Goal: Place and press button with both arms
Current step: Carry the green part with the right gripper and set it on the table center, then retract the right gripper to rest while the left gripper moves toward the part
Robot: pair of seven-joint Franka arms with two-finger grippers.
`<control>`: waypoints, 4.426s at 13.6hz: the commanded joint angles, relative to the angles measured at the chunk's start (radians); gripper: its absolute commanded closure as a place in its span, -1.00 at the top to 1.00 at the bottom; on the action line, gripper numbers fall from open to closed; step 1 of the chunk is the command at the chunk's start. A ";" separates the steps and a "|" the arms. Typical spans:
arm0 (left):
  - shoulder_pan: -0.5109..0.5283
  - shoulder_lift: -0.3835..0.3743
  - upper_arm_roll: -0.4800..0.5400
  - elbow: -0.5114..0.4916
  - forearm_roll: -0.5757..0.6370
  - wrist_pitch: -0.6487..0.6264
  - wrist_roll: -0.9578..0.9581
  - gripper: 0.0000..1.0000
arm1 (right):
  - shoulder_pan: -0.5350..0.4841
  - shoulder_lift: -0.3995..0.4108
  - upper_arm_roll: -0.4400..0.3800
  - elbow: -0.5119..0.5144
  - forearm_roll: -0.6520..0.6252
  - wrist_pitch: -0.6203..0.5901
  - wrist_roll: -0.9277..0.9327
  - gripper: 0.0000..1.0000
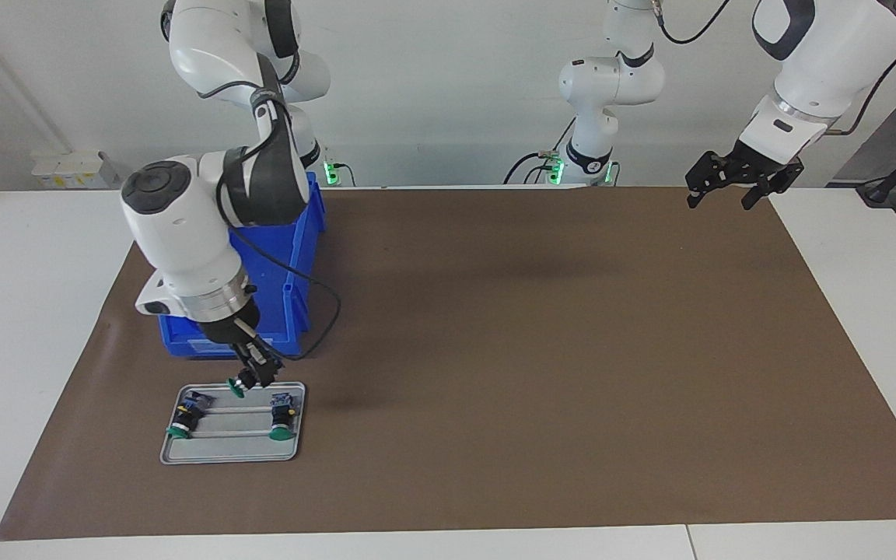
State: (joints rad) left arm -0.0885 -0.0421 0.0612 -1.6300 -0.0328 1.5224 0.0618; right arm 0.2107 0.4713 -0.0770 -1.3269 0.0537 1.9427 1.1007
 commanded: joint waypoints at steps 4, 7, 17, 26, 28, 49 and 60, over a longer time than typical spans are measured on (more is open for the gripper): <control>0.004 -0.013 -0.001 -0.011 0.001 -0.008 0.006 1.00 | 0.243 -0.042 0.005 -0.078 -0.080 -0.016 0.607 -1.00; 0.004 -0.013 -0.001 -0.011 0.001 -0.008 0.006 1.00 | 0.356 -0.036 0.006 -0.122 -0.095 0.031 0.747 -1.00; -0.033 -0.013 -0.009 -0.010 0.001 -0.005 -0.003 1.00 | 0.544 0.075 0.008 -0.236 -0.192 0.203 0.970 -1.00; -0.186 -0.033 -0.015 -0.079 -0.007 0.122 0.009 1.00 | 0.558 0.066 0.002 -0.327 -0.216 0.273 1.087 0.14; -0.217 -0.051 -0.017 -0.128 -0.012 0.195 0.010 1.00 | 0.547 0.064 0.008 -0.322 -0.293 0.272 1.076 1.00; -0.597 0.254 -0.020 -0.215 -0.078 0.786 0.614 0.90 | -0.143 -0.424 0.009 -0.405 -0.083 -0.060 -0.657 1.00; -0.665 0.424 -0.020 -0.225 -0.078 0.892 0.667 0.80 | -0.240 -0.554 0.013 -0.313 -0.041 -0.306 -0.841 1.00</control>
State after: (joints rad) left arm -0.7357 0.3763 0.0249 -1.8408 -0.0953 2.3857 0.7049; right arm -0.0245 -0.0778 -0.0708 -1.6426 -0.0011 1.6514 0.2727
